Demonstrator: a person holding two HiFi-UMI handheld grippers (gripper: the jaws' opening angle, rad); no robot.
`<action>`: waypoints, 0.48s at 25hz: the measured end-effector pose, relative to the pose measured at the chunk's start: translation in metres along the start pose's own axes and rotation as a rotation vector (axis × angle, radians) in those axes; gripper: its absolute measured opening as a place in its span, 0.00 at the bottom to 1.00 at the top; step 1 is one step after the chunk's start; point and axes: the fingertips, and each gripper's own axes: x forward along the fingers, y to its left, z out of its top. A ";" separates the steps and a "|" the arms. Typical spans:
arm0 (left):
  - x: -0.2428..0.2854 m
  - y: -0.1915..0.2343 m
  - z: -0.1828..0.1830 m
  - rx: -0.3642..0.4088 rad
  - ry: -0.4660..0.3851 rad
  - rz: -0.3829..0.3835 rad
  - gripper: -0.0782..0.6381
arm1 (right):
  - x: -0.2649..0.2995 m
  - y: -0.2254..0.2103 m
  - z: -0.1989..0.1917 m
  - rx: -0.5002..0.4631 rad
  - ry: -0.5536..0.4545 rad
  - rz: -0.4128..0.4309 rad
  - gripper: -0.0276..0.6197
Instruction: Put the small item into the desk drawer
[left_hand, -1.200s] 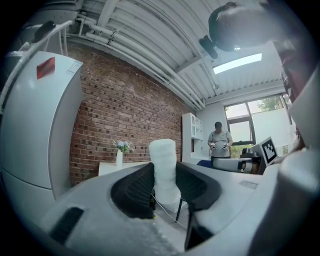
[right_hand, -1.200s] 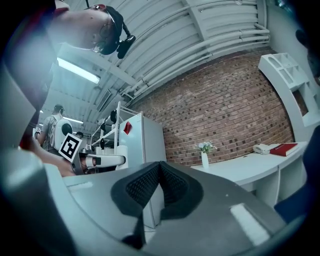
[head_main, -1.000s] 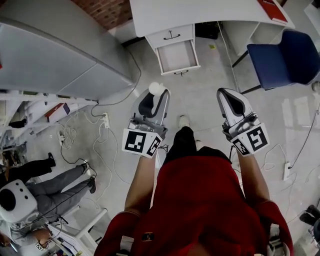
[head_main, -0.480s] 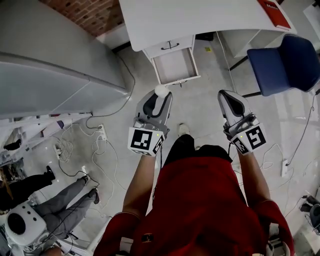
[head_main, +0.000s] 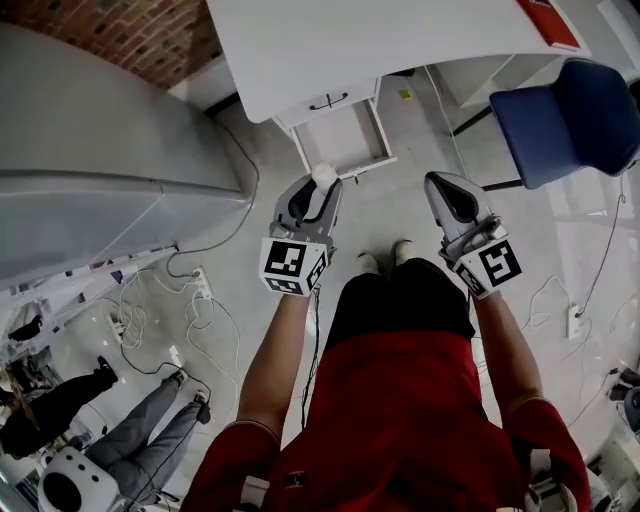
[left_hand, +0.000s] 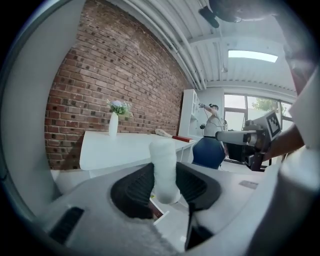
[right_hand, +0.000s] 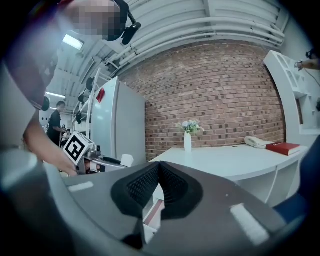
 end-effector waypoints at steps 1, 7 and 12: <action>0.007 0.003 -0.008 -0.005 0.015 -0.004 0.30 | 0.004 -0.004 -0.006 0.002 0.004 -0.003 0.05; 0.059 0.028 -0.059 -0.062 0.105 -0.006 0.30 | 0.029 -0.033 -0.054 0.019 0.041 -0.004 0.05; 0.106 0.048 -0.112 -0.115 0.193 0.012 0.30 | 0.042 -0.060 -0.098 0.028 0.075 0.004 0.05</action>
